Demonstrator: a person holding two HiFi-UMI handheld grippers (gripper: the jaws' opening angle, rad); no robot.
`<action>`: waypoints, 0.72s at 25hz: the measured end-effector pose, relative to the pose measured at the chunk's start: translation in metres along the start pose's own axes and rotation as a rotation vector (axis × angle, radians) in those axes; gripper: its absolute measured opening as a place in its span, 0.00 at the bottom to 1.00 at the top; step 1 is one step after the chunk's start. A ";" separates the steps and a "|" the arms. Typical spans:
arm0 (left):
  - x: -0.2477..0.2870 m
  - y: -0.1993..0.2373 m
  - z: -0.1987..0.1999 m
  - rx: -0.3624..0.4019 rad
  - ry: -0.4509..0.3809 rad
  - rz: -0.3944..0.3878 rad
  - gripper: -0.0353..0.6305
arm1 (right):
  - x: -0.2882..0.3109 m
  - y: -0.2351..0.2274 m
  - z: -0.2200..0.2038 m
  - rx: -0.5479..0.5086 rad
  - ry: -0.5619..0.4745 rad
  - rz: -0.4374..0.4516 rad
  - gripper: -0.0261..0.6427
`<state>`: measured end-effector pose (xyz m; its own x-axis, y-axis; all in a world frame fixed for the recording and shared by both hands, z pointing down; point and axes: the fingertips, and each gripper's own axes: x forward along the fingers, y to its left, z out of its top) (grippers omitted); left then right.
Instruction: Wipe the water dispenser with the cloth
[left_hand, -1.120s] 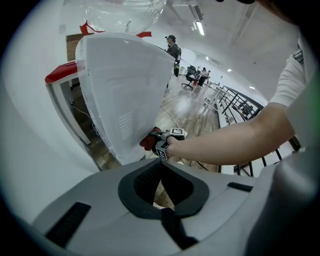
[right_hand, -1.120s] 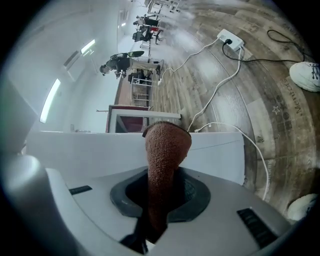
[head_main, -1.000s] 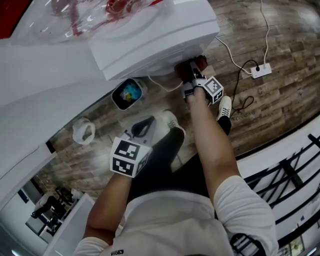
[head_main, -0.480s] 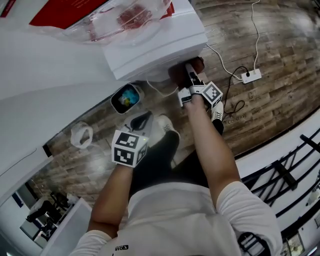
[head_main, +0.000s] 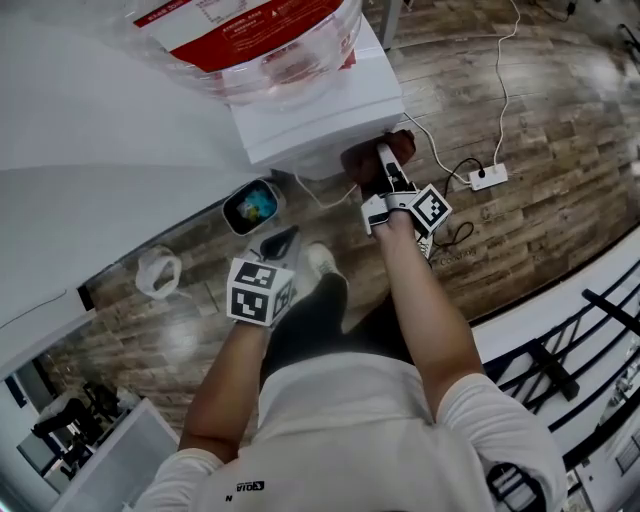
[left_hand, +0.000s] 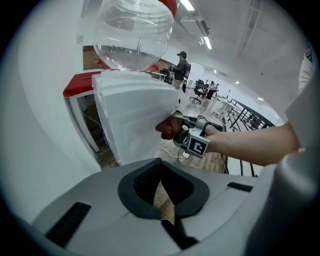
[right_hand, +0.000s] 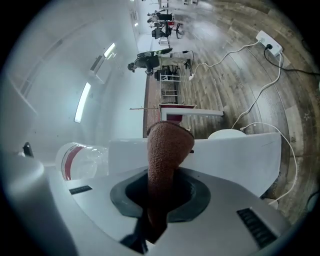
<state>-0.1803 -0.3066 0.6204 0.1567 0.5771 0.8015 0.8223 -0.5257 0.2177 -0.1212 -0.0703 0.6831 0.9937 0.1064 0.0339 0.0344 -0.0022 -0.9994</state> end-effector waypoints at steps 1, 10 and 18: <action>-0.001 -0.003 0.002 0.000 -0.008 0.003 0.04 | -0.003 0.007 0.002 -0.002 0.005 0.006 0.12; -0.004 -0.010 0.032 -0.006 -0.065 -0.005 0.04 | 0.004 0.086 0.007 -0.018 0.035 0.086 0.12; -0.009 -0.011 0.045 0.004 -0.100 -0.027 0.04 | 0.001 0.135 0.004 -0.051 0.037 0.148 0.12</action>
<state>-0.1660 -0.2779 0.5853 0.1883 0.6507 0.7356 0.8290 -0.5069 0.2362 -0.1161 -0.0670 0.5478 0.9915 0.0649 -0.1125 -0.1083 -0.0657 -0.9919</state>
